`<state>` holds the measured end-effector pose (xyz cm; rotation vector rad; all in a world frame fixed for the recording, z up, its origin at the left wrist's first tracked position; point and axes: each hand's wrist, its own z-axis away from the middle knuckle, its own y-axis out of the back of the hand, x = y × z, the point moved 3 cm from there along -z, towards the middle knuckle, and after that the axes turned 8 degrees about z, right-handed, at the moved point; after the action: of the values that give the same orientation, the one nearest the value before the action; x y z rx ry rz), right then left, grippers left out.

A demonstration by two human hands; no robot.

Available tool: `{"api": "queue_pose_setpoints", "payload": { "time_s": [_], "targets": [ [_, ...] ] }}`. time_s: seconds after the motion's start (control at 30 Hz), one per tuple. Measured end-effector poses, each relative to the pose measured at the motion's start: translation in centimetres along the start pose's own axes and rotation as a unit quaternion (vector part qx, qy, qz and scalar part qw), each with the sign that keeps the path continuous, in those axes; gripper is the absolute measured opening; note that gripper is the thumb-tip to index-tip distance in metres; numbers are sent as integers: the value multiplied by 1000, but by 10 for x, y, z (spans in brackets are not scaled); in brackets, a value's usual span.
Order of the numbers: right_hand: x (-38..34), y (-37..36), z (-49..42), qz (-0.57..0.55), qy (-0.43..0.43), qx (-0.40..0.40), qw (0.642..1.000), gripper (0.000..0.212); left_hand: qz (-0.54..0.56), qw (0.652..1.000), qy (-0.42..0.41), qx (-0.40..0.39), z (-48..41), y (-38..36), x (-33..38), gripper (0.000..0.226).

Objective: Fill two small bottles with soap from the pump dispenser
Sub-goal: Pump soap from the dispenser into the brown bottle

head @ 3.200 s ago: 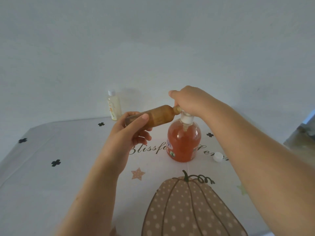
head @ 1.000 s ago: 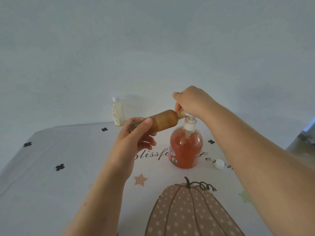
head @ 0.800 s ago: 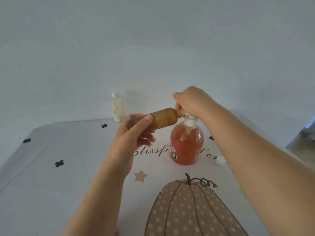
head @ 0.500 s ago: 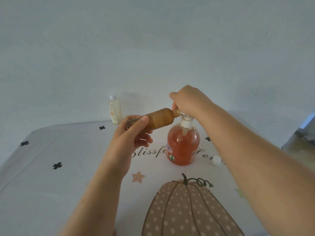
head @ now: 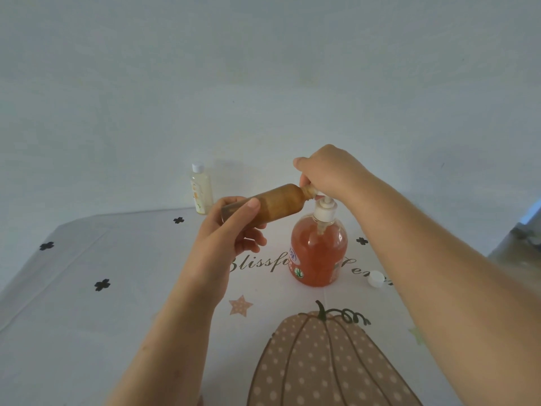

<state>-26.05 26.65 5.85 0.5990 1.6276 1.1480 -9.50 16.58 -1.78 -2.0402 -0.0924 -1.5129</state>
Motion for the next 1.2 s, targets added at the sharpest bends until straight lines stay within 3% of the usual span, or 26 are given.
{"api": "queue_pose_setpoints", "payload": {
  "time_s": [0.53,0.73,1.2],
  "targets": [
    [6,-9,-2,-1,5,-5,1000,36,-8,1000,7,8,-3,2,-2,33],
    [-4,4,0,48,12,9,999,33,-7,1000,5,-5,0,1,-1,35],
    [4,-8,-2,14,7,-4,1000,35,2,1000,13,7,-3,3,-4,32]
  ]
}}
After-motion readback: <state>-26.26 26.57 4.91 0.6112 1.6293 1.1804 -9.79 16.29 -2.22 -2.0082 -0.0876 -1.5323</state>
